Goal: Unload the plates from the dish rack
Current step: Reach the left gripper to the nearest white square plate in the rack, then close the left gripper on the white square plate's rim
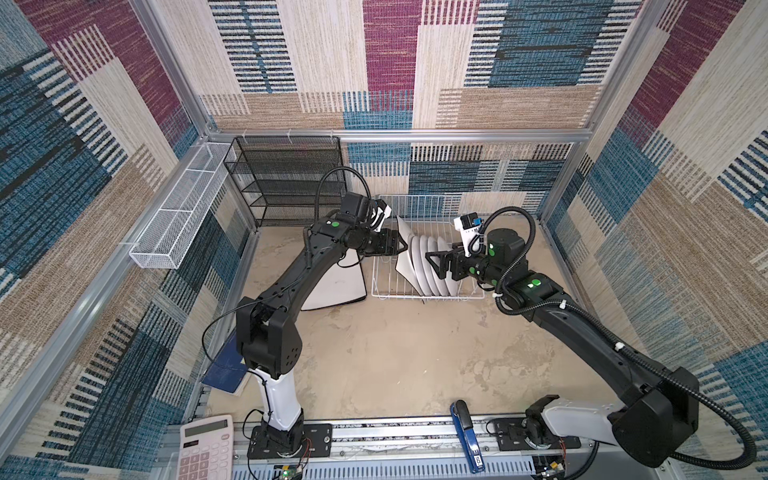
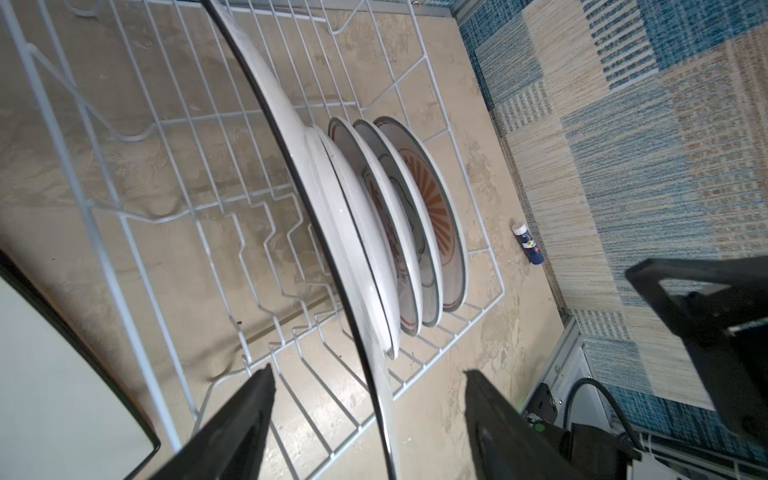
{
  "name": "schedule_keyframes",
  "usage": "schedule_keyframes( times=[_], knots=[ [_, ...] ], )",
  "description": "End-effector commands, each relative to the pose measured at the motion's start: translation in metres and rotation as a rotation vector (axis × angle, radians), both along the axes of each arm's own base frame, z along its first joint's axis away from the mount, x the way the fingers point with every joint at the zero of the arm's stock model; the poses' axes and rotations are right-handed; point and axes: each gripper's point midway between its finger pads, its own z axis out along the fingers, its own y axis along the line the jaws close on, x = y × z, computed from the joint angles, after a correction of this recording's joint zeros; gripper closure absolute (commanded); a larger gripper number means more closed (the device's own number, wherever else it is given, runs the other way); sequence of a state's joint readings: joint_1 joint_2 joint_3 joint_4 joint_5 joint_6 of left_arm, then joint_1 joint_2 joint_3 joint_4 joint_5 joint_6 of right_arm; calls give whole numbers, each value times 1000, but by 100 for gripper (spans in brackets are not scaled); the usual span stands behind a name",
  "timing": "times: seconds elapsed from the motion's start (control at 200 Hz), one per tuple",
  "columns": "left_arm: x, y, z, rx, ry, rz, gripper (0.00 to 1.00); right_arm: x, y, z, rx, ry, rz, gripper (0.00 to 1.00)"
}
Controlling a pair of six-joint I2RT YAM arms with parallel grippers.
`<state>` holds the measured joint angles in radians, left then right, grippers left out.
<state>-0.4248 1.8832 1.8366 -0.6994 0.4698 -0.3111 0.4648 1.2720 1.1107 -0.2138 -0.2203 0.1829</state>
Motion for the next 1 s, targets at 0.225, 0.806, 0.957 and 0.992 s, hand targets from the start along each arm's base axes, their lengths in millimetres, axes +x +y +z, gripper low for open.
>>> schedule_keyframes(
  times=[0.225,0.806,0.957,0.992],
  knots=[
    [24,-27,-22,27,14,24,33,4,-11,-5,40,27,-22,1],
    [38,-30,-43,68,38,83,60,1,-22,3,46,-10,-43,1],
    [36,-28,-48,68,62,100,70,-1,-22,3,51,-12,-39,1],
    [36,-28,-49,64,65,105,74,-1,-22,3,52,-13,-37,1]
  ],
)
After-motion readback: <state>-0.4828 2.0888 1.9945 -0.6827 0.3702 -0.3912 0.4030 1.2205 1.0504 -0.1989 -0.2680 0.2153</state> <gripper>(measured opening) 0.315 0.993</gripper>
